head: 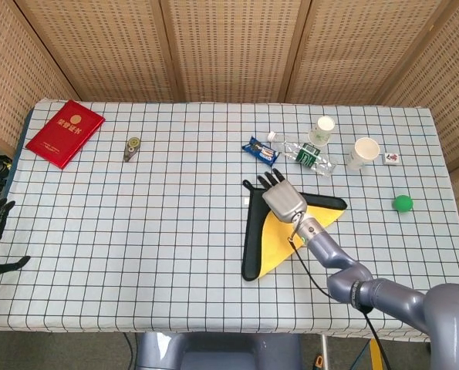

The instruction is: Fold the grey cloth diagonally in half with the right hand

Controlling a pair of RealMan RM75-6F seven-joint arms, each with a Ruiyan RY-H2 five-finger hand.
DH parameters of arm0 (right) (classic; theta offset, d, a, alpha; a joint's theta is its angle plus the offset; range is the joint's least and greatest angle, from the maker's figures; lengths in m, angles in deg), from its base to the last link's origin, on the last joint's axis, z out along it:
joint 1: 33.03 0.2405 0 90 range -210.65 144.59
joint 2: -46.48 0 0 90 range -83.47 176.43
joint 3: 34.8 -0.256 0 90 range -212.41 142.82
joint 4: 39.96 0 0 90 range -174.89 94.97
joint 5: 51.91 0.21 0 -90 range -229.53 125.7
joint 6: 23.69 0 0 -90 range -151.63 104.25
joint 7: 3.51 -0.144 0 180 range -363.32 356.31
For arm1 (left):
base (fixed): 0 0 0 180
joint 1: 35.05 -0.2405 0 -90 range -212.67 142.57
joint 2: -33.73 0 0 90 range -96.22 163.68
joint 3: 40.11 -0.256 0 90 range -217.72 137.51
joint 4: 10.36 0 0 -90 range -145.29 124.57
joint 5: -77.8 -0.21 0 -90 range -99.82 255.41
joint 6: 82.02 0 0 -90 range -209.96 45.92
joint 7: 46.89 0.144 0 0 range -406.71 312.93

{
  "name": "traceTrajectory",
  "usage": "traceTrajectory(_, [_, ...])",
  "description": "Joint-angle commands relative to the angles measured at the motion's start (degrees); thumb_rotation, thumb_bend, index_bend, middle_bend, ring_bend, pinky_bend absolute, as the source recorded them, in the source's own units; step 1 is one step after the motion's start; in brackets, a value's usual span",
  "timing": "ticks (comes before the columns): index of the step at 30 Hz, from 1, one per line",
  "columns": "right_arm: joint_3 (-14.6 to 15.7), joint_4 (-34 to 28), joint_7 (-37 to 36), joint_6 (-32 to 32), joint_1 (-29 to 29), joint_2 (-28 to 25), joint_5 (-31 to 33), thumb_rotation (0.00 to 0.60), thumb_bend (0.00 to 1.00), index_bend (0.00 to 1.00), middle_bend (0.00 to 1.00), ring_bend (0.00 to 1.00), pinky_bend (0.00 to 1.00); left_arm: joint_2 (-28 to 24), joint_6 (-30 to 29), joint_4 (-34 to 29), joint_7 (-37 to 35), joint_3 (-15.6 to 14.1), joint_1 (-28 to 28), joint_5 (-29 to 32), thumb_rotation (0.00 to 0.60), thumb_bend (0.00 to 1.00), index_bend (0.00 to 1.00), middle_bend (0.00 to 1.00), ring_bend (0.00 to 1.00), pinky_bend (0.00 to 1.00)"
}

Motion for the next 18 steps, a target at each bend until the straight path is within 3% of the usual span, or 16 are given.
traceTrajectory(1, [0.0,1.4,0.7,-0.3,0.8,1.0,1.2,0.600,0.67,0.68,0.13,0.00,0.00,0.0,0.1,0.0,-0.1,0.0,0.1,0.0,0.600,0.00,0.00,0.00,0.00,0.00])
traceTrajectory(18, [0.4,5.9,4.2,-0.1,3.5,4.4,5.1,0.600,0.63,0.69,0.13,0.00,0.00,-0.3,0.2,0.1,-0.8,0.2,0.2,0.4,0.600,0.00,0.00,0.00,0.00,0.00])
